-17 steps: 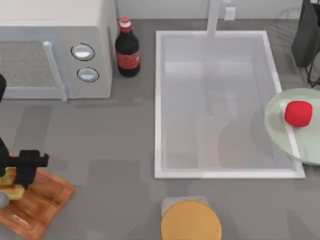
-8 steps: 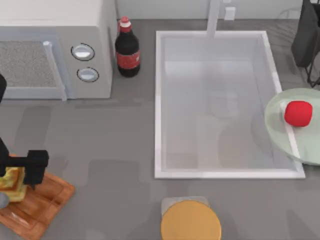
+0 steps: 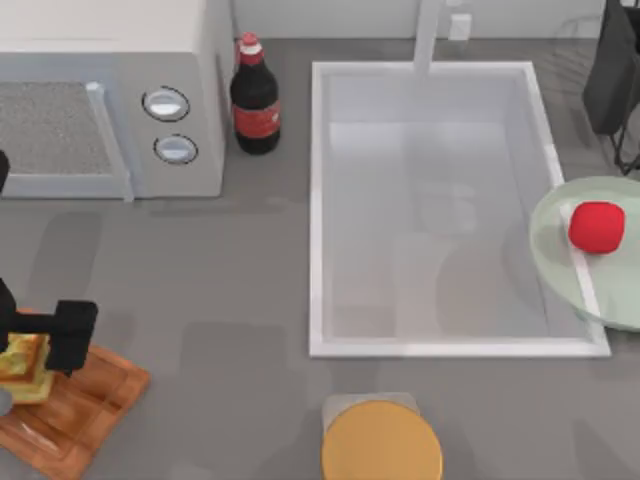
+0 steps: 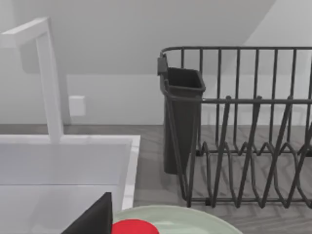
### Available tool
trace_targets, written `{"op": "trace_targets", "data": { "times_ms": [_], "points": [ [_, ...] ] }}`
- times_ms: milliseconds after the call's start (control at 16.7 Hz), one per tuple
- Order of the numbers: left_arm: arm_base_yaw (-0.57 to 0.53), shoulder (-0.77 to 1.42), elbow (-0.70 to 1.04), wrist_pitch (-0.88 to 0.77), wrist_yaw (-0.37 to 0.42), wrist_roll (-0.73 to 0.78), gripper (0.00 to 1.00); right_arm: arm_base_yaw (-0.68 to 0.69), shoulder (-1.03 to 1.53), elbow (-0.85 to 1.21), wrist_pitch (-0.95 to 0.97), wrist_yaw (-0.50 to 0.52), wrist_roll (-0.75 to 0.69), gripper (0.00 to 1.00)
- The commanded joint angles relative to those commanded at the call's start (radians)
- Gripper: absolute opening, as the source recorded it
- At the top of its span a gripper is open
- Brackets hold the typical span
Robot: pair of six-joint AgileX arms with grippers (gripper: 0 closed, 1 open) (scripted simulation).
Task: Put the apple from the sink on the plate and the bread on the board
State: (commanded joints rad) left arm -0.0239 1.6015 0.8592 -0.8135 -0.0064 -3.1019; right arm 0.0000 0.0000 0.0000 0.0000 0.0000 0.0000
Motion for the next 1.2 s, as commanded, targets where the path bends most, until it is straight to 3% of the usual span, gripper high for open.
{"op": "trace_targets", "data": {
  "times_ms": [240,480,900,1200],
  "points": [
    [0.001,-0.097,-0.054,0.048,0.001,0.181,1.00,0.000,0.000,0.000,0.000,0.000,0.000,1.00],
    [0.002,-0.250,-0.140,0.125,0.001,0.486,1.00,0.000,0.000,0.000,0.000,0.000,0.000,1.00],
    [0.008,-0.629,-0.343,0.319,0.003,1.224,1.00,0.000,0.000,0.000,0.000,0.000,0.000,1.00],
    [0.013,-0.944,-0.509,0.480,0.004,1.854,1.00,0.000,0.000,0.000,0.000,0.000,0.000,1.00]
  ]
}}
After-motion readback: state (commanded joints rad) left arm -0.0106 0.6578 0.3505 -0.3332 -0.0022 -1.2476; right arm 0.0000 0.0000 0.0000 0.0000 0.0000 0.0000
